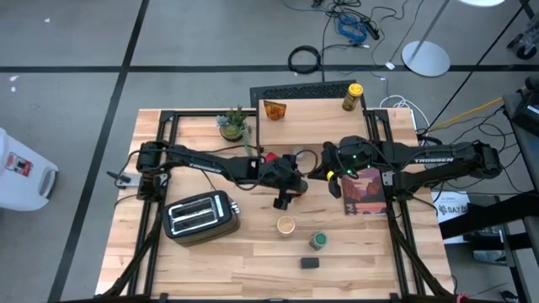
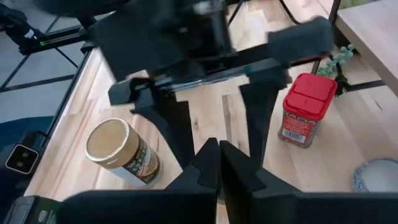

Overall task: Shelf spices
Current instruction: Put the black seasoning bottle on the shelf

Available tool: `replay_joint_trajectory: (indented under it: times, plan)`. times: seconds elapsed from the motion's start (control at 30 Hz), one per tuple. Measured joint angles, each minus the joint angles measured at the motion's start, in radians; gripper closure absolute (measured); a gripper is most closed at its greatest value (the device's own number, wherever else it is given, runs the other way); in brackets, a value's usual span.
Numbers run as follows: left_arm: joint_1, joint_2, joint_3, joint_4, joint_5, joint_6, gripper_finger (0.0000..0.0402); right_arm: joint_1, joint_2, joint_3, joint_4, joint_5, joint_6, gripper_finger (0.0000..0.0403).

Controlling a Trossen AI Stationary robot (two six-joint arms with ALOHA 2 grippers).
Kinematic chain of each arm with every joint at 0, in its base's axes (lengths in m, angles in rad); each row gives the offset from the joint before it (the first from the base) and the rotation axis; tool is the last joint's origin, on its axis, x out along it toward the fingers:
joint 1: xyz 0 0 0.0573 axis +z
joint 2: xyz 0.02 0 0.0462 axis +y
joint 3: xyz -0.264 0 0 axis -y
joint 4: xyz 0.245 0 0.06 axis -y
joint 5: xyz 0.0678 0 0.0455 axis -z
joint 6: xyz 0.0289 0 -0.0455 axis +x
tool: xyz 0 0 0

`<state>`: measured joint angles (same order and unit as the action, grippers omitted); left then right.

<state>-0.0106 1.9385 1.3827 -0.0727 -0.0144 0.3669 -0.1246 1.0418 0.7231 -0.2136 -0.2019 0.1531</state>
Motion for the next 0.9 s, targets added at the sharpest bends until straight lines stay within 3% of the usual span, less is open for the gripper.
replay_joint_trajectory:
  times: [0.2,0.33,0.47,0.6,0.9]
  plan:
    - [-0.045,0.0,0.0,0.022,-0.063,0.106,0.0094,0.0,-0.001,0.0,-0.002,0.0,-0.008,0.0403]
    - [-0.074,0.019,0.001,0.039,-0.168,0.179,0.0094,0.0,-0.001,0.0,-0.001,0.0,-0.008,0.0403]
    - [-0.079,0.055,0.001,0.048,-0.182,0.196,0.0094,0.0,-0.001,0.0,-0.001,0.0,-0.008,0.0403]
    - [-0.087,0.08,0.002,0.074,-0.293,0.21,0.0094,0.002,-0.001,0.0,-0.001,0.0,-0.003,0.0403]
    - [-0.096,0.078,0.019,0.094,-0.299,0.217,0.0094,0.002,-0.001,0.0,-0.001,0.0,-0.003,0.0403]
